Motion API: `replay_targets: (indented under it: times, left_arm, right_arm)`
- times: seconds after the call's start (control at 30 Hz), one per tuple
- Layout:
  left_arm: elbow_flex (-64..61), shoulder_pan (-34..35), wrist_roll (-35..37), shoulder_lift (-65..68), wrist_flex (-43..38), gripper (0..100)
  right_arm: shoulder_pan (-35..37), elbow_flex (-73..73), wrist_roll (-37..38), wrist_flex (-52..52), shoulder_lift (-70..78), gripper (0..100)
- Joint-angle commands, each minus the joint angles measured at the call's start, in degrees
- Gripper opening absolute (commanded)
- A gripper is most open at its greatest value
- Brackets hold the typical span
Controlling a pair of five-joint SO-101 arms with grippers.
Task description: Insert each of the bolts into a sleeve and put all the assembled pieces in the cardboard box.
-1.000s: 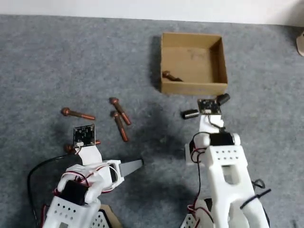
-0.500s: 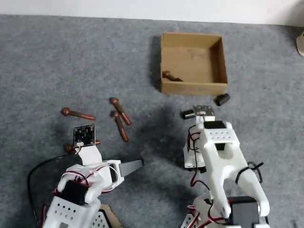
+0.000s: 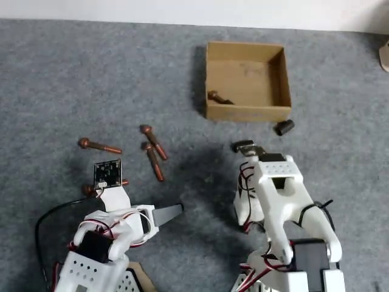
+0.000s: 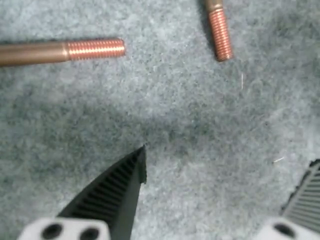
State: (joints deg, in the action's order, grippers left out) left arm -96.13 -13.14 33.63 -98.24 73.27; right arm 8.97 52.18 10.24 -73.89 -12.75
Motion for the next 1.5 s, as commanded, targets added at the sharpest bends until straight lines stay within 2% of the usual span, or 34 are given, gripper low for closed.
replay_targets:
  times: [0.0,0.13,0.3,0.47,0.8,1.1,1.47]
  left_arm:
    - [-1.36,-0.57,0.18,-0.92,1.32,44]
    - [-1.36,-0.57,0.18,-0.92,1.41,44]
    - [-1.36,-0.57,0.18,-0.92,1.41,44]
    - [-1.36,-0.57,0.18,-0.92,1.41,44]
    - [-1.36,-0.57,0.18,-0.92,1.41,44]
    - [-1.36,-0.57,0.18,-0.92,1.49,44]
    - [-1.36,-0.48,0.18,-0.92,1.49,44]
  right_arm:
    - [1.01,-2.42,4.92,-0.92,0.4,14.9]
    - [1.01,-2.51,8.26,-0.92,0.31,14.9]
    - [0.75,-7.78,8.26,-1.19,0.4,14.8]
    - [0.84,-9.8,2.55,1.45,0.4,13.2]
    - [0.92,-9.63,-3.87,8.04,0.84,11.8]
    - [1.19,-6.2,-3.87,7.96,0.84,11.9]
    - [6.9,-5.85,-4.13,3.12,0.92,12.0]
